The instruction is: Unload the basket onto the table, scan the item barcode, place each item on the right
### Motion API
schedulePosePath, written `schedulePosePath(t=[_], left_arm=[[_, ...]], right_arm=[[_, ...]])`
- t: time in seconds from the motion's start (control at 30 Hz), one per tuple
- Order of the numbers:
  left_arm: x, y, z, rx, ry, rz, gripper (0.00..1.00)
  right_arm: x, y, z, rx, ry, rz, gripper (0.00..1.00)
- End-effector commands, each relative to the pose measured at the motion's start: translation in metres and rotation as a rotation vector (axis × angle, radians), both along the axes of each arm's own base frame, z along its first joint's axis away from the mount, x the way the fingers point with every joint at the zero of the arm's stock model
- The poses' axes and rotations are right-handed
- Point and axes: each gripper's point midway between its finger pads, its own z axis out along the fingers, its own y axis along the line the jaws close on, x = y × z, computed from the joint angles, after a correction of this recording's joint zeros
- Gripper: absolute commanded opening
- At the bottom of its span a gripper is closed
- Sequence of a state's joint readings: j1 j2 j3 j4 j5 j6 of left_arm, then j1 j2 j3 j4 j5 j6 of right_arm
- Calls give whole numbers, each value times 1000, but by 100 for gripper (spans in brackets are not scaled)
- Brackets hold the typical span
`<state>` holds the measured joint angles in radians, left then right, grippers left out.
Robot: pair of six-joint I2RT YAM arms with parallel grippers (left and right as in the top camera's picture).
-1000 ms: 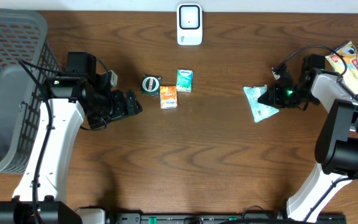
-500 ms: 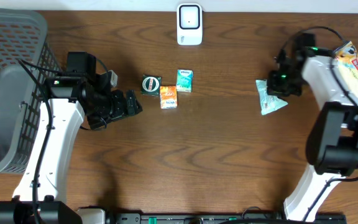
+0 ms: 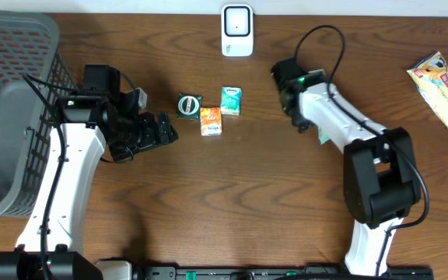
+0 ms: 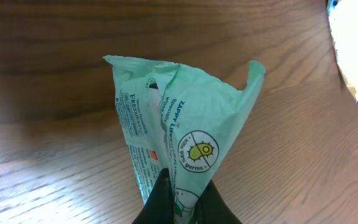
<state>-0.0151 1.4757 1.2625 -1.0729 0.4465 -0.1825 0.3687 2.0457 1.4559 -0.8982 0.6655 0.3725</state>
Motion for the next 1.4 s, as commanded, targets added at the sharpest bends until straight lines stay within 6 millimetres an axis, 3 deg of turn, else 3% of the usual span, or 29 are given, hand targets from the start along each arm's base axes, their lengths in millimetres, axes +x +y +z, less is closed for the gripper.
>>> schedulePosePath(t=[0.0, 0.17, 0.33, 0.43, 0.5, 0.53, 0.63, 0.73, 0.8, 1.03, 1.2, 1.37], left_arm=[[-1, -2, -2, -3, 7, -15, 98], [-1, -2, -2, -3, 7, -15, 98], [-1, -2, -2, -3, 7, -15, 98], [-1, -2, -2, -3, 7, -15, 98], [-1, -2, -2, -3, 7, -15, 97], [-1, -2, -2, -3, 7, -15, 98], [-1, -2, -2, -3, 7, -15, 98], [-1, -2, -2, -3, 7, -15, 98], [-1, -2, -2, -3, 7, -15, 98], [-1, -2, -2, -3, 7, -15, 98], [-1, -2, -2, -4, 7, -16, 98], [-1, -2, -2, -3, 7, -15, 98]], right_arm=[[-2, 3, 14, -64, -89, -13, 1], [-8, 6, 8, -125, -129, -7, 1], [-16, 24, -6, -35, -82, 19, 2], [-21, 41, -14, 25, -52, 46, 13], [-25, 54, -18, 64, -32, 69, 32], [-28, 62, -21, 88, -20, 81, 32], [-33, 82, -23, 133, -3, 118, 26], [-33, 93, -17, 96, -34, 152, 1], [-30, 94, -10, 53, -66, 167, 1], [-23, 80, 14, -123, -152, 180, 1], [-17, 48, 36, -289, -196, 142, 1], [-13, 13, 32, -300, -177, 60, 1]])
